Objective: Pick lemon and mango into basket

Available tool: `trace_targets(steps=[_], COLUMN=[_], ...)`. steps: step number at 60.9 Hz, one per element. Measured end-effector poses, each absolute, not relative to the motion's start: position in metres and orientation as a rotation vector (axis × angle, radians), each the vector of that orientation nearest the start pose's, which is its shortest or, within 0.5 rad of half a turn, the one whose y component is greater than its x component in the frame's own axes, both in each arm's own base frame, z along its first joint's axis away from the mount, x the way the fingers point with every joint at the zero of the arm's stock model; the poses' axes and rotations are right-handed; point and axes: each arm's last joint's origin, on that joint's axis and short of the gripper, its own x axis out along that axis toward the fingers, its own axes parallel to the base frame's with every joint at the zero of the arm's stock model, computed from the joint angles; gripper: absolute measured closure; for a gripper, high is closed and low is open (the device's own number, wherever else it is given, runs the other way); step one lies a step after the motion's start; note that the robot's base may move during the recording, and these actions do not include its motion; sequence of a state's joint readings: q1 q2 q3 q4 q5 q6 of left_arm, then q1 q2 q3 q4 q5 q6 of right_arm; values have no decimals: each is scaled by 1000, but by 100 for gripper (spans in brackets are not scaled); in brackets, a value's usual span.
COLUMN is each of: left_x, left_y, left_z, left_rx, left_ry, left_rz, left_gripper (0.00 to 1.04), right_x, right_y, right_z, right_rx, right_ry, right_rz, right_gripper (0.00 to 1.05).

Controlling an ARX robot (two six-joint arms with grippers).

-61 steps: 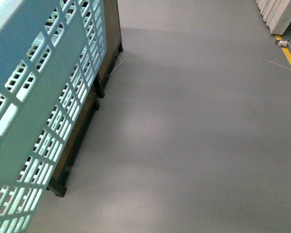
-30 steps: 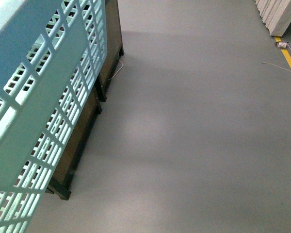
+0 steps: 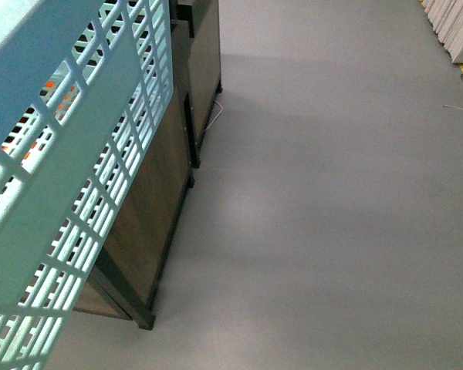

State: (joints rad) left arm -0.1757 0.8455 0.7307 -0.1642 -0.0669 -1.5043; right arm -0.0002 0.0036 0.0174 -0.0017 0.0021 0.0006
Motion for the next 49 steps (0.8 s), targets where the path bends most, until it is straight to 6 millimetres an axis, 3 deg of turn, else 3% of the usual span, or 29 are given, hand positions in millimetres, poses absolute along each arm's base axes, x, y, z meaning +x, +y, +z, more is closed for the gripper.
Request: trace_targets(steps=[49], left_x=[185], left_y=[-31], left_z=[306], left_rx=[-1460], left_ry=[302], left_rz=[122], left_gripper=[100], right_x=[97], right_y=[0], right_z=[169], right_rx=[1], right_ry=[-13], right_rz=[-2], right_gripper=[9])
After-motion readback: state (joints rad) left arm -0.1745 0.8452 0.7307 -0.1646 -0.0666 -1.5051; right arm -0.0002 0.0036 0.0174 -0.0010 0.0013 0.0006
